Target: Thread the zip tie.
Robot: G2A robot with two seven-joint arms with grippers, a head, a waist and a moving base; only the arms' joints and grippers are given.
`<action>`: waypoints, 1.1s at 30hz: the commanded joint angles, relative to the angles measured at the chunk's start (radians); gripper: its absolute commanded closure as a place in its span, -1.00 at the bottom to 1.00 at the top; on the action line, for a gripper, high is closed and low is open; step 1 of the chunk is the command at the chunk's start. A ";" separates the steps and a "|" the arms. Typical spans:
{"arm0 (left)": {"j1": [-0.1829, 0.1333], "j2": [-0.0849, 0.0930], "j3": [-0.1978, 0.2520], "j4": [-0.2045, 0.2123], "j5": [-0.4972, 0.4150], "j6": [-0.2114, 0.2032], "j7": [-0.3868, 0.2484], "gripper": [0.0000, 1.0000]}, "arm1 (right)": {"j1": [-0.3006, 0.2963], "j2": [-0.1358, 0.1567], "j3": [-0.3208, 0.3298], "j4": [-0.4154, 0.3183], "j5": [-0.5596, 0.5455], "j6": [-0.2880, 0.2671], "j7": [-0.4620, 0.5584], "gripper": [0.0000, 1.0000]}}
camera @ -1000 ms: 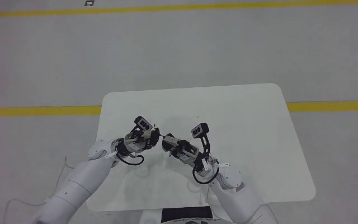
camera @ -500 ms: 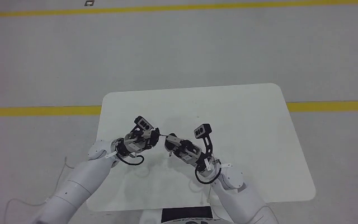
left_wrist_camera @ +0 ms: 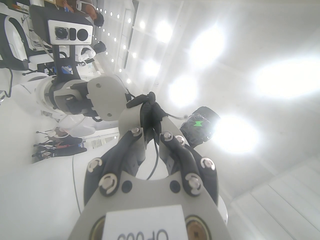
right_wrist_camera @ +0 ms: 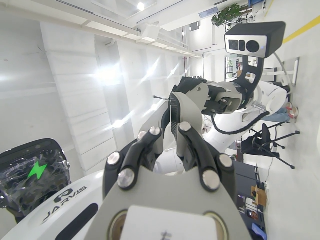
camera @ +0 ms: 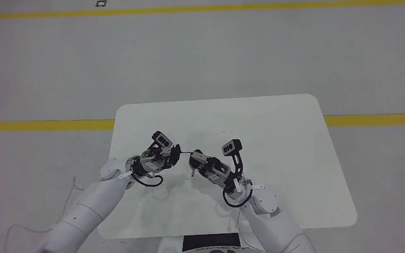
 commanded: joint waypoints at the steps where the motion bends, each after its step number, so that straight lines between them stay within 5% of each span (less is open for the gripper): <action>1: 0.000 0.000 0.000 0.000 0.000 0.000 0.000 1.00 | -0.002 0.000 0.004 -0.001 0.001 0.000 0.001 1.00; 33: 0.000 0.000 0.000 0.000 0.000 0.000 0.000 1.00 | -0.021 -0.009 0.043 -0.006 0.014 0.000 0.019 1.00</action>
